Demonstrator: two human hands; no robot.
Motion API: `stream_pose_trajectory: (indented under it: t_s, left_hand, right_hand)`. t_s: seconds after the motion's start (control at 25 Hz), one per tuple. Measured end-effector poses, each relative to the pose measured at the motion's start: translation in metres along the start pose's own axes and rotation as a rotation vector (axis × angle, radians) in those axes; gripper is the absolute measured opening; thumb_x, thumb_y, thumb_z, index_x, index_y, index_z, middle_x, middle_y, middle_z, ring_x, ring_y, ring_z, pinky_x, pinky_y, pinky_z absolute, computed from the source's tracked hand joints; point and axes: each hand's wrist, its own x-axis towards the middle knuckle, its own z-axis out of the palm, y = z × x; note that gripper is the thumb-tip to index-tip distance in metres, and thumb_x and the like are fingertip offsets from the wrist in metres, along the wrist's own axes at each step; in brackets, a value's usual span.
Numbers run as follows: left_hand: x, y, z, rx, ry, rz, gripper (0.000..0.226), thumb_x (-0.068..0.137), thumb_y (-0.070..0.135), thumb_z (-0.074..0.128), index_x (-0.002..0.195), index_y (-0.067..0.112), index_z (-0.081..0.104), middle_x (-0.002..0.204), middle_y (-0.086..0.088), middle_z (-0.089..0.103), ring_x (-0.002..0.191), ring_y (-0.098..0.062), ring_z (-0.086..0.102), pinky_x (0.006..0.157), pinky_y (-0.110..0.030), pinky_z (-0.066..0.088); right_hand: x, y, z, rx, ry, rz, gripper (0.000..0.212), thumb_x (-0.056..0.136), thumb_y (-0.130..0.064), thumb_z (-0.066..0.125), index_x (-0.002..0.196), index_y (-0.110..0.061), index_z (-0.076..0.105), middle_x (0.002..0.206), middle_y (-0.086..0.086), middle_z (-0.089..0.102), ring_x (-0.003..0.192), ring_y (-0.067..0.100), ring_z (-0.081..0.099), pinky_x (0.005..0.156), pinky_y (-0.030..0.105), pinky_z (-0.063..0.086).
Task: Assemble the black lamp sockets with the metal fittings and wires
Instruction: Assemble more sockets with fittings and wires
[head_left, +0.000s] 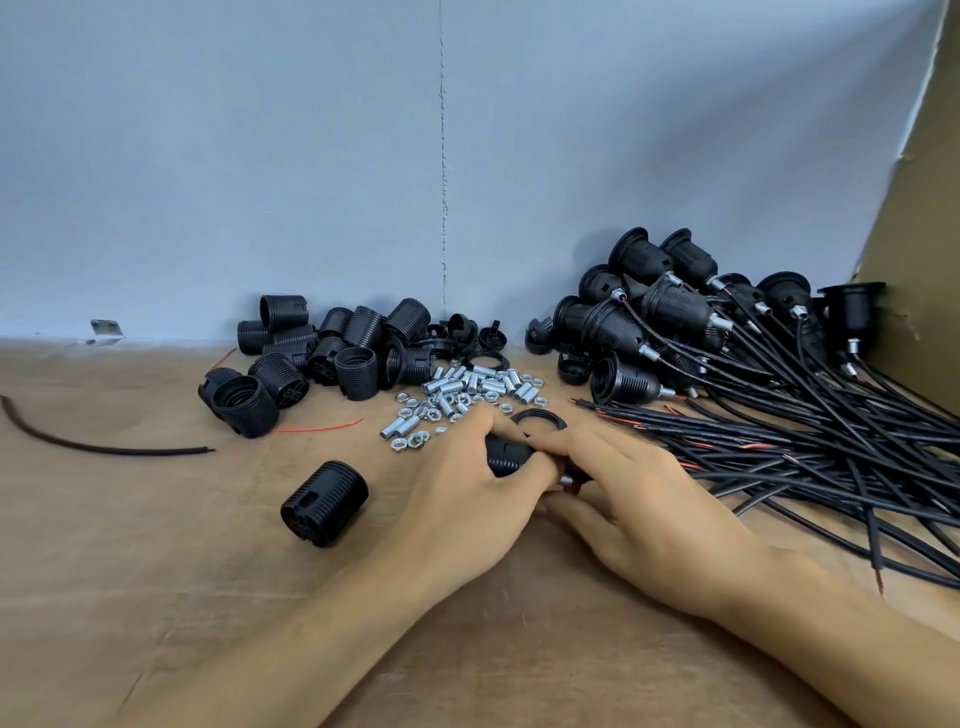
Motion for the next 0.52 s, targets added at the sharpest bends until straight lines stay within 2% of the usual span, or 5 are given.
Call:
stream_pose_trajectory:
  t_s: [0.16,0.28,0.36,0.44,0.52]
  left_hand:
    - [-0.001,-0.005,-0.003,0.037,-0.051,0.037,0.034,0.082,0.031,0.080,0.105,0.038,0.056,0.096,0.021,0.068,0.090,0.011,0.061,0.073,-0.004,0.043]
    - [0.000,-0.010,-0.010,0.128,-0.078,0.065,0.037,0.088,0.030,0.075,0.111,0.047,0.052,0.105,0.027,0.065,0.100,0.015,0.056,0.079,-0.002,0.038]
    - [0.000,-0.012,-0.011,0.150,-0.121,0.074,0.045,0.087,0.034,0.076,0.121,0.048,0.049,0.112,0.029,0.066,0.105,0.016,0.055,0.083,-0.002,0.037]
    - [-0.001,-0.013,-0.008,0.167,-0.132,0.095,0.049,0.084,0.036,0.079,0.122,0.043,0.048,0.109,0.030,0.068,0.103,0.017,0.056,0.082,0.000,0.036]
    - [-0.001,-0.014,-0.006,0.195,-0.114,0.146,0.050,0.083,0.030,0.081,0.120,0.039,0.049,0.108,0.028,0.070,0.102,0.013,0.059,0.084,-0.004,0.040]
  right_hand:
    - [0.006,0.017,-0.005,-0.123,0.042,0.033,0.049,0.087,-0.007,0.071,0.132,-0.021,0.057,0.111,-0.010,0.058,0.103,0.010,0.055,0.092,0.021,0.039]
    - [0.011,0.026,-0.011,-0.124,0.130,0.057,0.026,0.091,-0.006,0.068,0.114,-0.018,0.069,0.103,-0.006,0.064,0.099,0.013,0.058,0.089,0.027,0.044]
    - [0.012,0.029,-0.014,-0.067,0.194,0.111,0.021,0.094,-0.006,0.064,0.105,-0.021,0.071,0.099,-0.011,0.066,0.095,0.007,0.060,0.085,0.024,0.045]
    - [0.010,0.025,-0.015,0.083,0.180,0.158,0.020,0.095,-0.019,0.063,0.112,-0.028,0.069,0.102,-0.018,0.068,0.097,0.002,0.063,0.085,0.017,0.046]
    - [0.010,0.018,-0.010,0.174,0.039,0.131,0.029,0.095,-0.037,0.060,0.123,-0.031,0.064,0.110,-0.019,0.067,0.103,0.001,0.063,0.087,0.014,0.045]
